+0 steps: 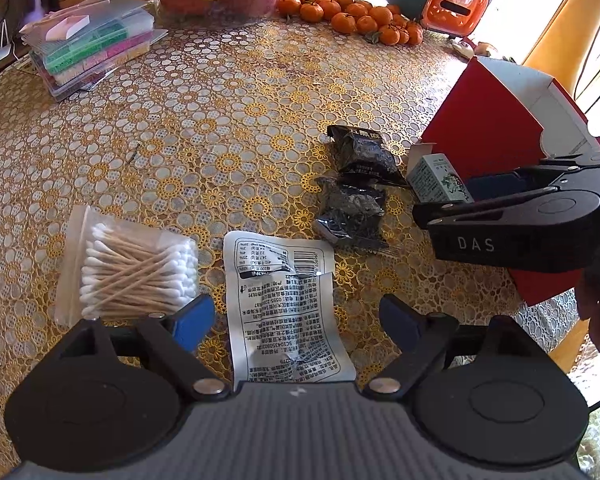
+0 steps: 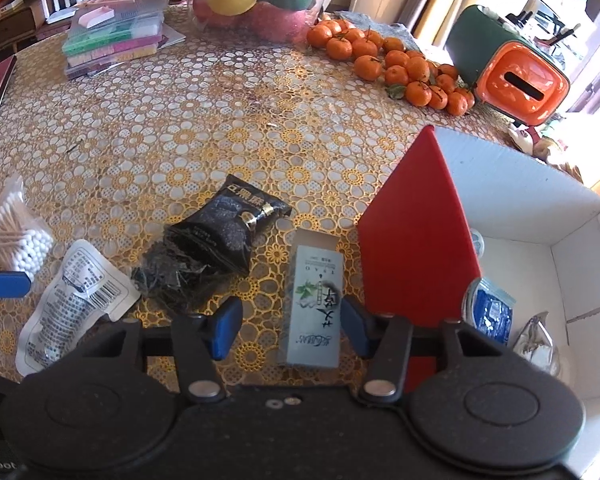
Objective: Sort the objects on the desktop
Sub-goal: 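Grasp the white printed sachet with the left tool while the right tool grasps the white-green carton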
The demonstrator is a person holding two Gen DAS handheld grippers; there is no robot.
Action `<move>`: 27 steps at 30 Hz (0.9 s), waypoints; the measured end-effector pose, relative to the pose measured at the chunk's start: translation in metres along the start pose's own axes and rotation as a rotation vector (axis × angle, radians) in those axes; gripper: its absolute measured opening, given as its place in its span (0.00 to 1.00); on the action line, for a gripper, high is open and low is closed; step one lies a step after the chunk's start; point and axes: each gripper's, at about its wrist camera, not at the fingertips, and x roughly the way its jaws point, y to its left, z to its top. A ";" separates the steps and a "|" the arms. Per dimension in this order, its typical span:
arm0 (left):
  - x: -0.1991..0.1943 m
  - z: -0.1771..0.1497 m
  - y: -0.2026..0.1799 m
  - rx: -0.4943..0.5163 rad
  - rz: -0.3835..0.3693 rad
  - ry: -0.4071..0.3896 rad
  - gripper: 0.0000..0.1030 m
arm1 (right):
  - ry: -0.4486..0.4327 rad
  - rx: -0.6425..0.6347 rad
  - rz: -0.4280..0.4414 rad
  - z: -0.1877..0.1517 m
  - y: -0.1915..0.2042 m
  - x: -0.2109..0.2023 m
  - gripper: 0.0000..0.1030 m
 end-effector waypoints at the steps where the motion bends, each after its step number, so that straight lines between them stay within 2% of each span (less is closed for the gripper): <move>1: 0.001 0.000 0.000 0.000 0.001 0.001 0.87 | -0.008 0.008 -0.003 -0.001 0.001 0.000 0.55; 3: 0.002 0.000 -0.001 0.001 0.001 0.003 0.87 | -0.004 0.012 -0.021 -0.001 0.001 0.005 0.54; 6: 0.003 0.000 -0.001 0.001 -0.004 0.002 0.87 | 0.044 0.065 0.015 -0.002 -0.004 0.018 0.52; 8: 0.004 0.000 -0.001 0.000 -0.003 0.002 0.87 | 0.035 0.090 0.034 -0.002 -0.006 0.019 0.51; 17: 0.012 -0.002 -0.003 0.013 0.006 0.009 0.85 | 0.032 0.120 0.072 -0.002 -0.013 0.019 0.33; 21: 0.010 -0.001 -0.002 0.001 0.029 -0.003 0.77 | 0.030 0.118 0.076 -0.002 -0.015 0.020 0.28; 22: 0.009 -0.002 -0.003 0.007 0.042 -0.005 0.69 | 0.029 0.120 0.078 -0.002 -0.015 0.020 0.27; 23: 0.008 -0.002 -0.003 0.012 0.058 -0.008 0.58 | 0.027 0.121 0.079 -0.002 -0.016 0.020 0.27; 27: 0.006 -0.002 -0.001 -0.005 0.055 -0.003 0.56 | 0.023 0.128 0.090 -0.004 -0.017 0.019 0.27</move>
